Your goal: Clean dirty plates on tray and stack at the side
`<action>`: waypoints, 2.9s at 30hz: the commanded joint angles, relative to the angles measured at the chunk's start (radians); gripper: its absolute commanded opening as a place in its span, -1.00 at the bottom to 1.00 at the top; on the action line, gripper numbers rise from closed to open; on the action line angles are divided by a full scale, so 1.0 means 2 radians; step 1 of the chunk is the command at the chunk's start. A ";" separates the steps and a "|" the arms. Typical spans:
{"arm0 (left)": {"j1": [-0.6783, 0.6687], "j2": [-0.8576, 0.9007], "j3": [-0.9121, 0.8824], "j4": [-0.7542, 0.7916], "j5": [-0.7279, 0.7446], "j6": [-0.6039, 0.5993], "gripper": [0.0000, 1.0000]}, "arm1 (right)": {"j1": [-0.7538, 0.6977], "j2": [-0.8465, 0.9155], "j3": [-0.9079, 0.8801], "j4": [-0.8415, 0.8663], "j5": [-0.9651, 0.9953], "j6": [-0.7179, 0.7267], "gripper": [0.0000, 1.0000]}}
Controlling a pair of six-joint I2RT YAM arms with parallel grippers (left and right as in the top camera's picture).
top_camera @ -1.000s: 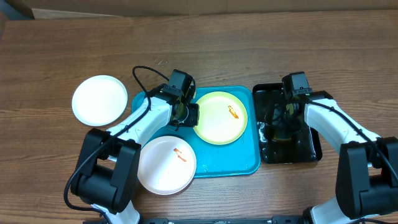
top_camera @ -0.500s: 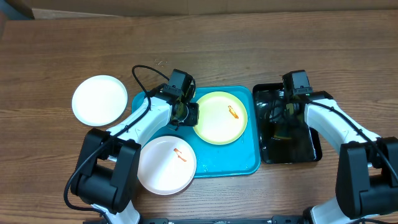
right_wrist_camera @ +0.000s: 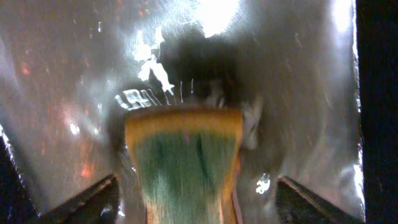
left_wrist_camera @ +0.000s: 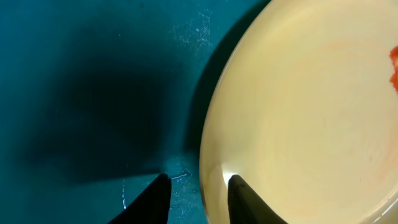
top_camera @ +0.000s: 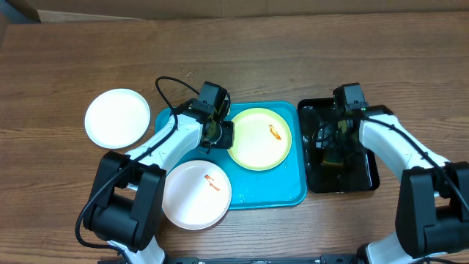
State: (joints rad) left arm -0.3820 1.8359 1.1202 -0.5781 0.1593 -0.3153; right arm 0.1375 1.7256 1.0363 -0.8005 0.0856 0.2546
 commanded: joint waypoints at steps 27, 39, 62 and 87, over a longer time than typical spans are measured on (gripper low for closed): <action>-0.003 0.004 -0.010 0.039 -0.020 -0.003 -0.46 | -0.002 -0.004 0.005 -0.035 0.003 0.002 0.56; -0.003 0.004 -0.010 0.039 -0.019 -0.003 -0.45 | -0.001 -0.004 0.005 -0.049 -0.034 0.004 0.00; -0.003 0.004 -0.010 0.037 -0.018 -0.003 -0.38 | -0.001 -0.004 0.014 -0.125 -0.040 0.004 -0.14; -0.003 0.004 -0.010 0.038 -0.018 -0.003 -0.39 | -0.001 -0.004 -0.042 -0.019 -0.034 0.004 -0.26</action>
State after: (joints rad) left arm -0.3820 1.8359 1.1049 -0.5041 0.1333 -0.3153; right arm 0.1375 1.7256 0.9546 -0.8452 0.0154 0.2596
